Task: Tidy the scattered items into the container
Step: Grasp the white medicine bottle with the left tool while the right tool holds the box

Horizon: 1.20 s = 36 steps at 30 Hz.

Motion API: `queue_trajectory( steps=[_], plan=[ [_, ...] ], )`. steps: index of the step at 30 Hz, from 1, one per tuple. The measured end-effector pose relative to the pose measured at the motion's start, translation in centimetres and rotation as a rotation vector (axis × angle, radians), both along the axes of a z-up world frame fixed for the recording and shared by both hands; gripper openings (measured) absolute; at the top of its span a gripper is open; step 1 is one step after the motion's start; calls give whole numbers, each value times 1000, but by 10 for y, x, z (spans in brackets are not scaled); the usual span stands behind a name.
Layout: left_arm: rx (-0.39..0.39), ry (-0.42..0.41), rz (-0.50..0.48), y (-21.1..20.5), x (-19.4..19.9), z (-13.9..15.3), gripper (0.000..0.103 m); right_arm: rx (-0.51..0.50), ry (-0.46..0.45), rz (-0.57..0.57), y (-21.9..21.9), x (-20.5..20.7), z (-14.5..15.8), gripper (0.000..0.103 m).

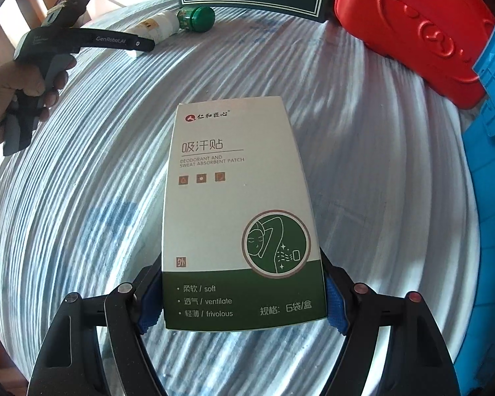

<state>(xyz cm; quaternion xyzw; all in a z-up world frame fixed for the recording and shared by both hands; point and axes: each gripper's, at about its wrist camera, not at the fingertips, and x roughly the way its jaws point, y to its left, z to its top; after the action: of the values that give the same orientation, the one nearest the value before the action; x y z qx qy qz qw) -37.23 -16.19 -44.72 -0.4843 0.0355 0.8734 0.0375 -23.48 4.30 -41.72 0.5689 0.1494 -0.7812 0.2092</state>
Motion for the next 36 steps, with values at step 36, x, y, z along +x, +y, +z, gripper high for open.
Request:
queue_trajectory(
  steps=[36],
  plan=[
    [-25, -25, 96, 41, 99, 39, 46, -33, 79, 1, 0, 46, 69, 76]
  ],
)
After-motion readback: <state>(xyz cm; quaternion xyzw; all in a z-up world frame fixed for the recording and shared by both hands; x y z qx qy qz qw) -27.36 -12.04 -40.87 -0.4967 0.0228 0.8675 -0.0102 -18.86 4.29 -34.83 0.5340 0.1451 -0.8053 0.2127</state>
